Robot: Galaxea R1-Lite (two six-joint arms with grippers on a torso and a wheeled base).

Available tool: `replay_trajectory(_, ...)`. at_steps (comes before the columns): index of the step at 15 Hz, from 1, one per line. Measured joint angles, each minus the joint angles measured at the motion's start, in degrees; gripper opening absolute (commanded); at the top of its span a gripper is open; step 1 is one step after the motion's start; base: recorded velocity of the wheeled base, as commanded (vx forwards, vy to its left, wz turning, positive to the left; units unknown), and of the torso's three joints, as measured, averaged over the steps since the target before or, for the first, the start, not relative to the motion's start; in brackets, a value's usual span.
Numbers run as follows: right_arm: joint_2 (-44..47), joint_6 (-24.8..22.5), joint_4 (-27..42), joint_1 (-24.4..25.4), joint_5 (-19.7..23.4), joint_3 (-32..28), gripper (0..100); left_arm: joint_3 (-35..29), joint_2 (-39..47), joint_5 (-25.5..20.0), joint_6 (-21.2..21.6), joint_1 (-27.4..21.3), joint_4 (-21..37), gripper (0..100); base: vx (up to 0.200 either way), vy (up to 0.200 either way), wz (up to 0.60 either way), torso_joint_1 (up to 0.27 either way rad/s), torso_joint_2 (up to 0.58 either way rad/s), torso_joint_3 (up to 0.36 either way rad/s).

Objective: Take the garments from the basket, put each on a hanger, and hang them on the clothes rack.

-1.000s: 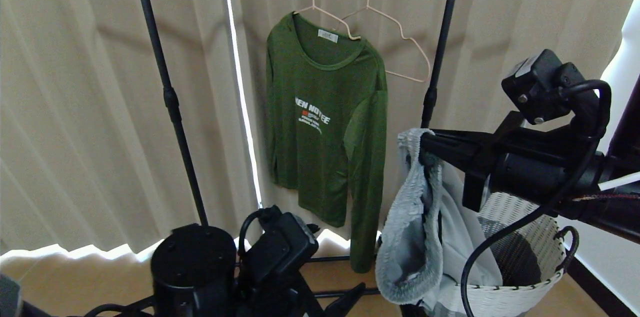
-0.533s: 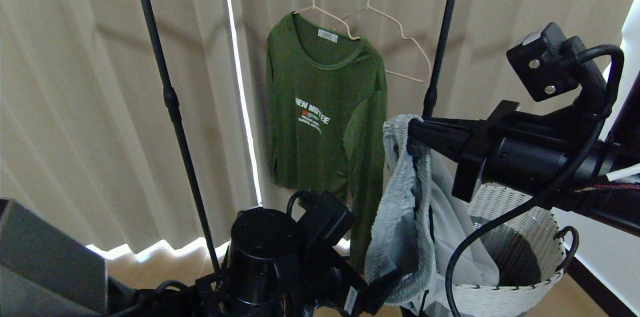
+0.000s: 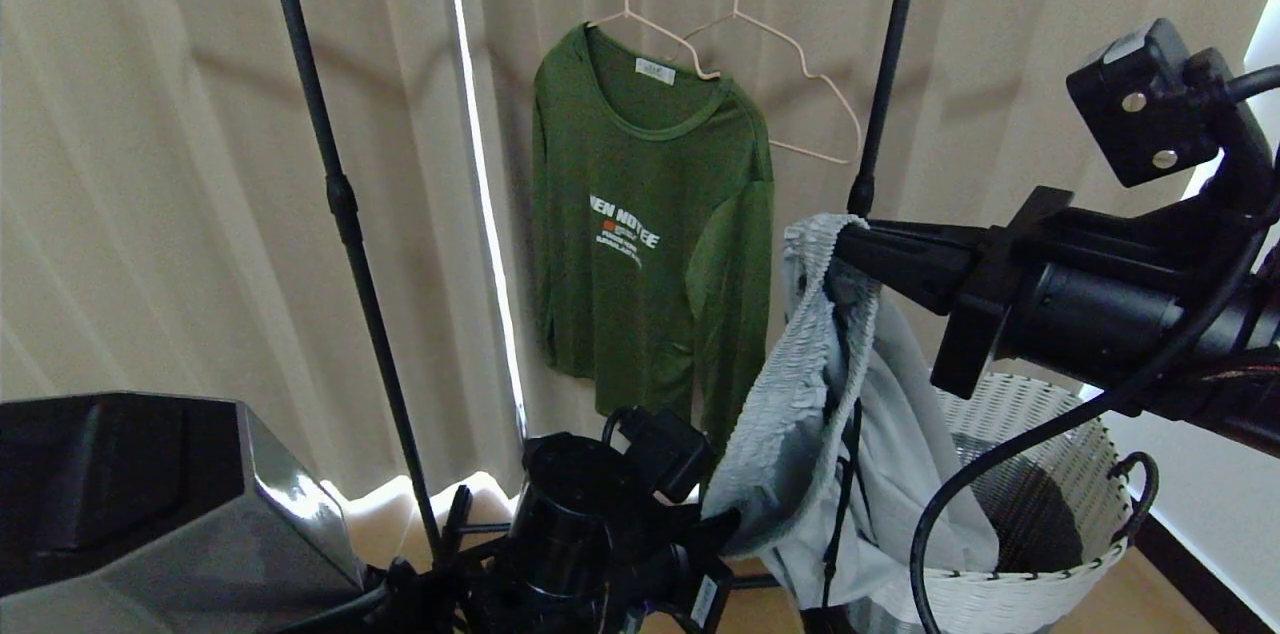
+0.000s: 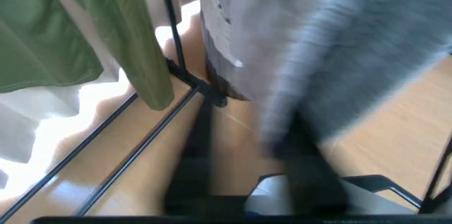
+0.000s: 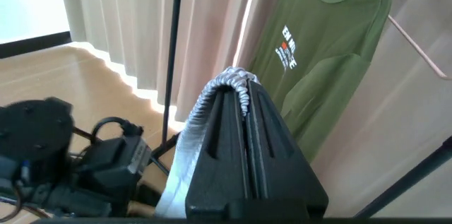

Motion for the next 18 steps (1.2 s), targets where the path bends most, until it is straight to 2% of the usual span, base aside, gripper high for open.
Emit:
replay_trajectory(2,-0.39,0.0,0.02,-0.5,-0.09,0.22,0,1.63,0.2,0.49,0.79,0.11,-1.58,0,0.0,0.0,0.0,0.0,0.0,0.0)
replay_trajectory(4,-0.49,-0.02,0.06,-1.71,-0.13,0.33,0,5.55,-0.16,1.01,3.46,0.51,-7.19,0,0.0,0.0,0.0,0.0,0.0,0.0)
replay_trajectory(5,-0.39,-0.09,0.09,-2.62,-0.2,0.48,0,7.74,-1.04,1.04,6.23,1.82,-9.5,0,0.0,0.0,0.0,0.0,0.0,0.0)
replay_trajectory(7,0.09,-1.23,-0.05,-3.83,-0.24,0.69,0,9.95,-4.51,1.1,9.13,6.36,-9.56,0,0.0,0.0,0.0,0.0,0.0,0.0)
replay_trajectory(9,0.72,-2.06,-0.02,-4.27,-0.22,0.52,0,9.31,-10.54,0.82,9.9,11.46,-2.4,0,0.0,0.0,0.0,0.0,0.0,0.0)
replay_trajectory(10,1.02,-2.15,-0.05,-4.33,-0.22,0.04,0,7.53,-14.36,0.12,9.92,14.06,4.73,0,0.0,0.0,0.0,0.0,0.0,0.0)
replay_trajectory(12,1.41,-2.22,-0.13,-4.38,-0.15,-1.21,0,-0.27,-23.1,-2.89,9.63,20.15,21.93,0,0.0,0.0,0.0,0.0,0.0,0.0)
replay_trajectory(14,1.6,-2.15,-0.22,-4.41,-0.15,-2.67,0,-9.25,-29.57,-5.96,9.35,24.92,33.43,0,0.0,0.0,0.0,0.0,0.0,0.0)
replay_trajectory(15,1.66,-2.19,-0.18,-4.41,-0.15,-3.5,0,-14.74,-32.02,-7.41,9.3,27.06,37.67,0,0.0,0.0,0.0,0.0,0.0,0.0)
replay_trajectory(18,2.13,-3.05,-0.2,-5.16,-0.15,-6.19,0,-30.32,-35.22,-9.59,9.37,30.92,44.42,0,0.0,0.0,0.0,0.0,0.0,0.0)
